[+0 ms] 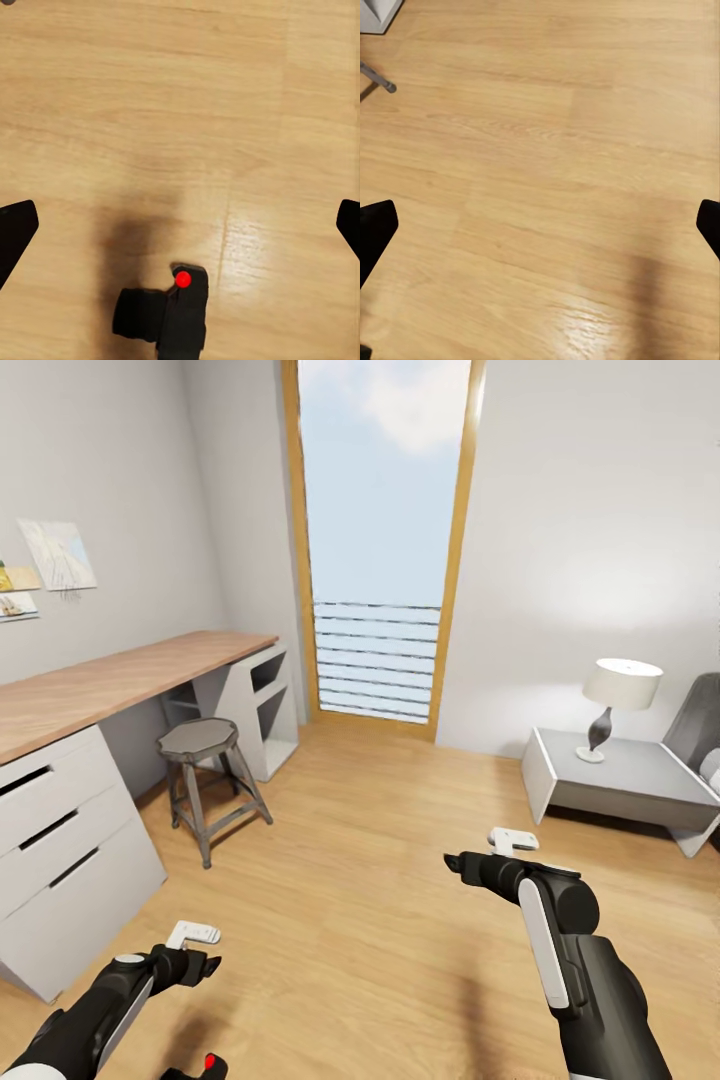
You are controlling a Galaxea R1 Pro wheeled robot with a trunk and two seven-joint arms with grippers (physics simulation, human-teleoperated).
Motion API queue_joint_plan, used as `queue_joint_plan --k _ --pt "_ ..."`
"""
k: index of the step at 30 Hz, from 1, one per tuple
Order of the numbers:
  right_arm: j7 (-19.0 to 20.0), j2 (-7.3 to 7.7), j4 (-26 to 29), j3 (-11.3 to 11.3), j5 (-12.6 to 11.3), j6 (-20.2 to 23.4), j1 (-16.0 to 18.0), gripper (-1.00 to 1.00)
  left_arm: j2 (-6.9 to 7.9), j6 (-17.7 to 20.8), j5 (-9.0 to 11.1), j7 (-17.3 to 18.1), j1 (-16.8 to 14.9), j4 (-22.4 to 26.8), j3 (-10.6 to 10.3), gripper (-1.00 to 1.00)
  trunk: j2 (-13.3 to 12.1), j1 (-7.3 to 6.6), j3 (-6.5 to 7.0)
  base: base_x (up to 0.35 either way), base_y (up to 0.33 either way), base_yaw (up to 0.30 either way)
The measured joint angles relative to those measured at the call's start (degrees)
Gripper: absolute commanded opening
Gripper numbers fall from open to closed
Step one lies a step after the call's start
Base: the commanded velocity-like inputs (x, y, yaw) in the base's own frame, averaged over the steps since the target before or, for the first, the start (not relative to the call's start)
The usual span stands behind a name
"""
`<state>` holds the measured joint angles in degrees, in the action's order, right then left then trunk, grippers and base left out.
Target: Attach the digital camera to the camera tripod in the bedroom.
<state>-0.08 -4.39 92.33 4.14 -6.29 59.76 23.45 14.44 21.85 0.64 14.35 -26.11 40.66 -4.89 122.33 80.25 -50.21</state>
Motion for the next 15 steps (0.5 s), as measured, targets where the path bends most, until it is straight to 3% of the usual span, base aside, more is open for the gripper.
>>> queue_joint_plan --k 15 --pt "0.00 -0.19 0.00 -0.04 -0.01 0.00 0.09 1.00 -0.06 -1.71 0.12 -2.38 0.11 -0.66 0.06 1.00 6.02 3.30 -2.69 0.000 0.001 -0.003"
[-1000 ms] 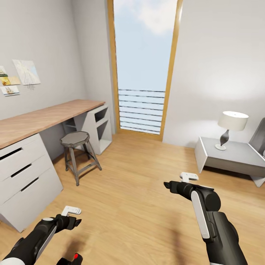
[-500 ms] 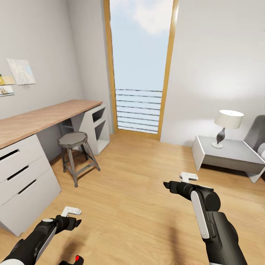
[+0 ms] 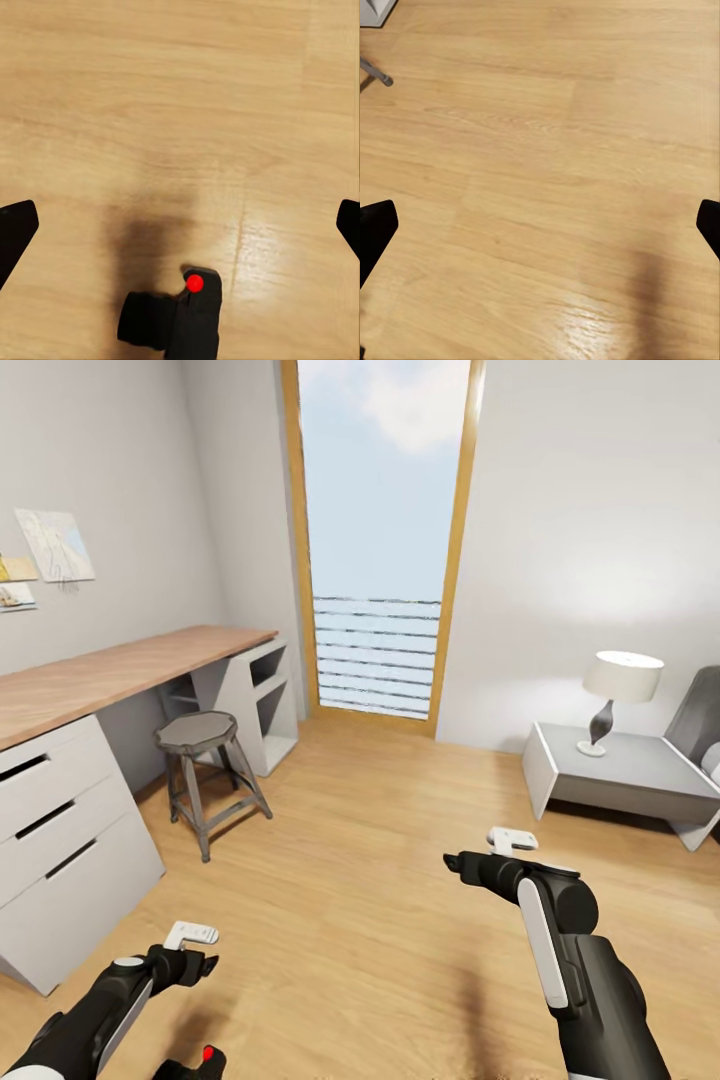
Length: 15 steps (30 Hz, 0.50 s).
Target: Attach the digital camera to the camera tripod in the bedroom.
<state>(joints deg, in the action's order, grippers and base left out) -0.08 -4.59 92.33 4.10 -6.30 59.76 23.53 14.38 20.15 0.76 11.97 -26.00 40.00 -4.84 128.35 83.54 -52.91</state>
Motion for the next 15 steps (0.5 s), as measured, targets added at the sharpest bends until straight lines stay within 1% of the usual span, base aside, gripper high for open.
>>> queue_joint_plan --k 8,12,15 --pt "0.00 -0.06 0.00 -0.02 -0.05 0.00 0.20 1.00 -0.18 -0.46 -0.06 -1.16 -0.04 -2.32 -0.13 1.00 3.21 1.76 -1.44 0.000 0.000 0.000" --pt "0.00 -0.47 0.00 -0.01 -0.08 0.00 0.33 1.00 -0.18 -0.89 -0.08 -1.24 -0.07 -2.95 -0.26 1.00 4.81 2.64 -2.15 0.000 0.000 0.000" --pt "0.00 -0.72 0.00 -0.01 -0.08 0.00 0.37 1.00 0.11 -1.71 0.01 -0.80 -0.11 -3.61 -0.34 1.00 6.02 3.30 -2.69 0.000 0.000 0.000"
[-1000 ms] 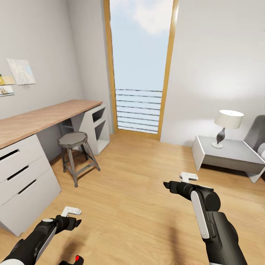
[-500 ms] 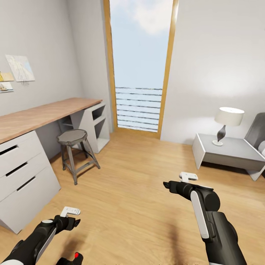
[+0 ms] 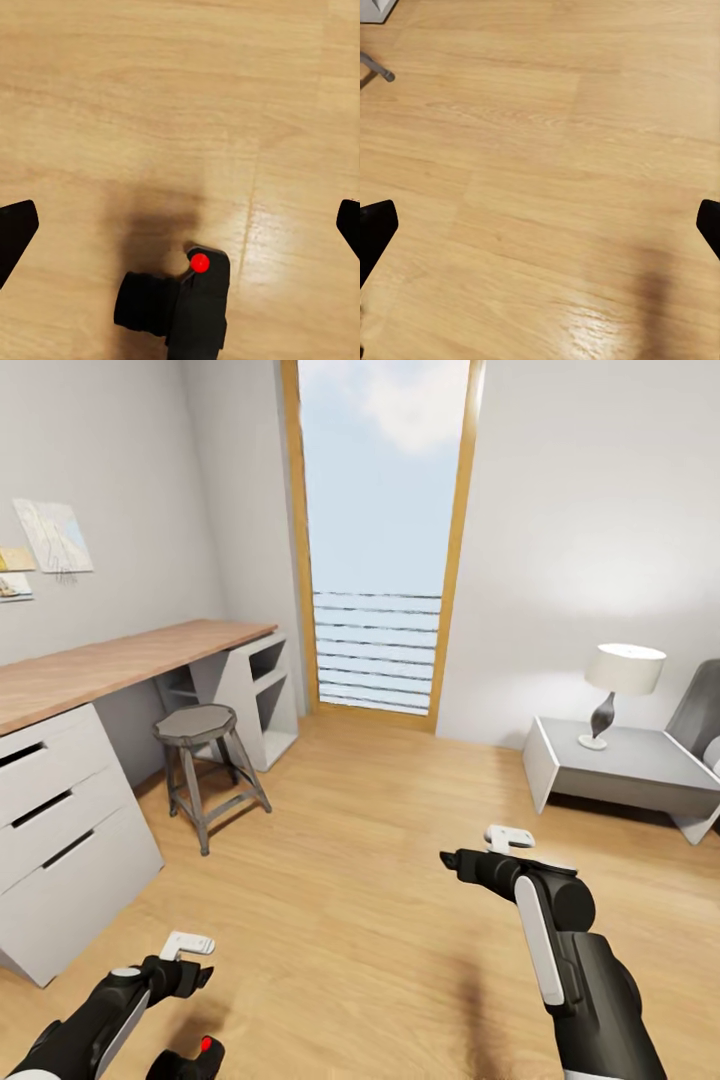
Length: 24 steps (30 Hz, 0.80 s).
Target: Attach the digital camera to the camera tripod in the bedroom.
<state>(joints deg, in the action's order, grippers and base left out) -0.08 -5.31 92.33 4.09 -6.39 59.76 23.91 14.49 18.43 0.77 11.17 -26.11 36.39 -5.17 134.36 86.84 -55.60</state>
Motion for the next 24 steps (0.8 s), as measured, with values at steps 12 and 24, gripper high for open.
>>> queue_joint_plan --k 12,24 --pt "0.00 -0.37 0.00 -1.30 0.05 0.00 0.74 1.00 1.89 0.34 -5.90 8.26 -0.71 -2.72 -0.88 1.00 4.81 2.64 -2.15 0.000 0.000 0.000" --pt "0.04 -0.35 0.00 -2.37 0.01 0.00 2.25 1.00 3.77 1.62 -14.15 14.81 -2.17 -3.25 -0.71 1.00 8.87 4.90 -4.39 0.000 0.000 0.000"
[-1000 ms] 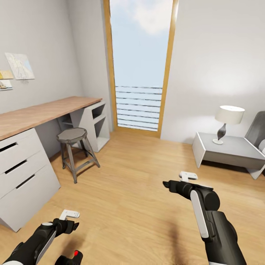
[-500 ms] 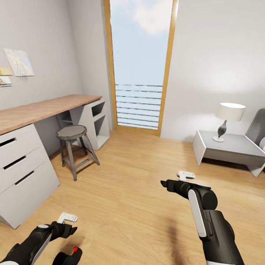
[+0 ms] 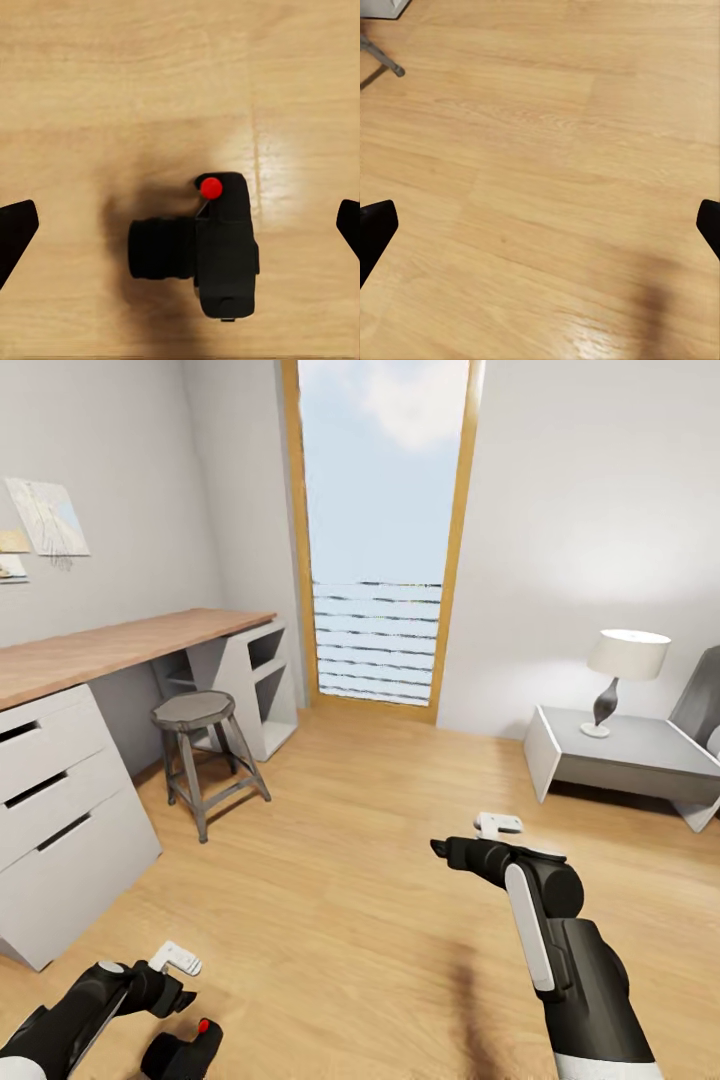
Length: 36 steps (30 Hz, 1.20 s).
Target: Attach the digital camera to the camera tripod in the bedroom.
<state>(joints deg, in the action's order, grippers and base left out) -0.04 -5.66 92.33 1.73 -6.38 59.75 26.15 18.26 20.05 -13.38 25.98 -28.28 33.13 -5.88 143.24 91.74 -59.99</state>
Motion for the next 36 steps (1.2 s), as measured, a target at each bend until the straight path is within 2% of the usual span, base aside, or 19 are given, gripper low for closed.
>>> queue_joint_plan --k 6,14,21,27,36 --pt "0.04 0.47 0.00 -0.63 -0.02 0.00 1.28 1.00 0.54 -0.56 -0.44 0.46 -0.21 -0.09 0.00 1.00 0.08 0.15 -1.33 0.000 0.000 0.000" --pt "0.05 0.64 0.02 -2.17 -0.07 0.00 1.67 1.00 0.78 -3.63 -0.80 0.53 -0.32 -0.12 -0.01 1.00 0.19 0.36 -3.11 0.000 0.000 0.000" --pt "0.05 0.62 0.01 -2.62 -0.05 0.00 1.60 1.00 0.15 -6.36 -1.05 -0.32 -0.47 -0.08 -0.06 1.00 0.28 0.54 -4.66 0.000 0.000 0.000" --pt "0.04 0.63 0.01 -4.01 -0.07 0.00 1.46 1.00 -0.78 -6.98 -1.44 -0.73 -0.63 0.01 -0.40 1.00 0.36 0.70 -5.99 0.000 0.000 0.000" --pt "0.04 0.64 0.04 -4.80 -0.04 0.00 1.36 1.00 -1.20 -7.34 -1.55 -1.78 -0.73 0.02 -0.57 1.00 0.49 0.93 -7.98 0.000 0.000 0.000"
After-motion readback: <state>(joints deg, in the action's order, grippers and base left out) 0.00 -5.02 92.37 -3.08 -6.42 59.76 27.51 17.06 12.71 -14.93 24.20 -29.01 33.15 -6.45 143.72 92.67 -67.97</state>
